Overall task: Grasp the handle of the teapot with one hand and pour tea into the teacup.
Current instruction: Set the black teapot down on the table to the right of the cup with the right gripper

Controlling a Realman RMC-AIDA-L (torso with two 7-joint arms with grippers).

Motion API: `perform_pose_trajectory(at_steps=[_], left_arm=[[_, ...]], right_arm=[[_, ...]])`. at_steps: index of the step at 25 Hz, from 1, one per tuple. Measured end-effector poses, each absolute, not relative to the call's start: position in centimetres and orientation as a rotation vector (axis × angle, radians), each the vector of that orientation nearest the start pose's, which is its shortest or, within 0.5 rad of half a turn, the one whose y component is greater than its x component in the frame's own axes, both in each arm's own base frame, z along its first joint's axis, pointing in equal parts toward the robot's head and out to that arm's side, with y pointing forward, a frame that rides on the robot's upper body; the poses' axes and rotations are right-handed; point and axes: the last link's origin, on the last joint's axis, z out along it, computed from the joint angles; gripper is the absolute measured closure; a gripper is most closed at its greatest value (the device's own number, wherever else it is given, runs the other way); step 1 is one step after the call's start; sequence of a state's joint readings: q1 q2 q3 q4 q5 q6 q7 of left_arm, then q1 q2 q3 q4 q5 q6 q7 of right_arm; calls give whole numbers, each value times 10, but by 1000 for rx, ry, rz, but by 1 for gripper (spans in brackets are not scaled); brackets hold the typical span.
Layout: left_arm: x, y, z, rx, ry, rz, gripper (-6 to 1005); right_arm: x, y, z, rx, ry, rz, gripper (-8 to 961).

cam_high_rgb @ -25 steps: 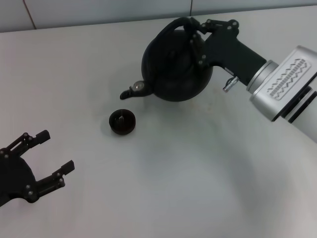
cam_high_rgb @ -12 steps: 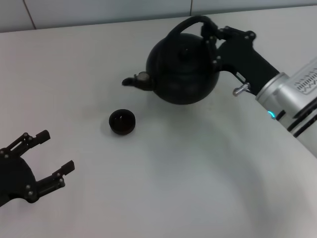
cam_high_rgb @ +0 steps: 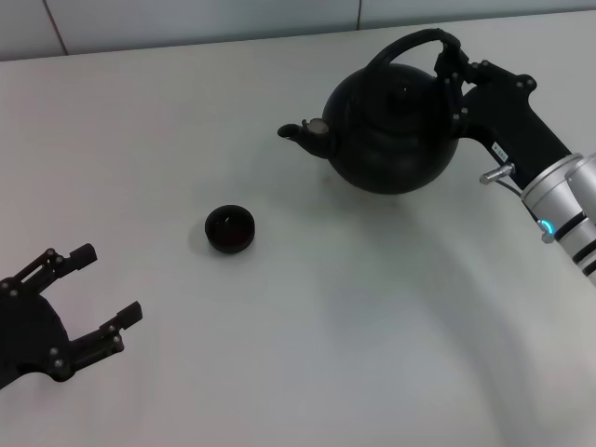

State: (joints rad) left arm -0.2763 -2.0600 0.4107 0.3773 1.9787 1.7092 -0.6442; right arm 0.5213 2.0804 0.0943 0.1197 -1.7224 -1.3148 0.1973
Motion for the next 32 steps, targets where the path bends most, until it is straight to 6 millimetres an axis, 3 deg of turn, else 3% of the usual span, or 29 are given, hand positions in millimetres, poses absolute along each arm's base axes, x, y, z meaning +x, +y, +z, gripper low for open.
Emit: perform_pose_trajectory(at_steps=[32], left_arm=[[-334, 227, -4, -2442, -269, -833, 140]], right_arm=[[307, 326, -43, -1811, 470, 719, 876]])
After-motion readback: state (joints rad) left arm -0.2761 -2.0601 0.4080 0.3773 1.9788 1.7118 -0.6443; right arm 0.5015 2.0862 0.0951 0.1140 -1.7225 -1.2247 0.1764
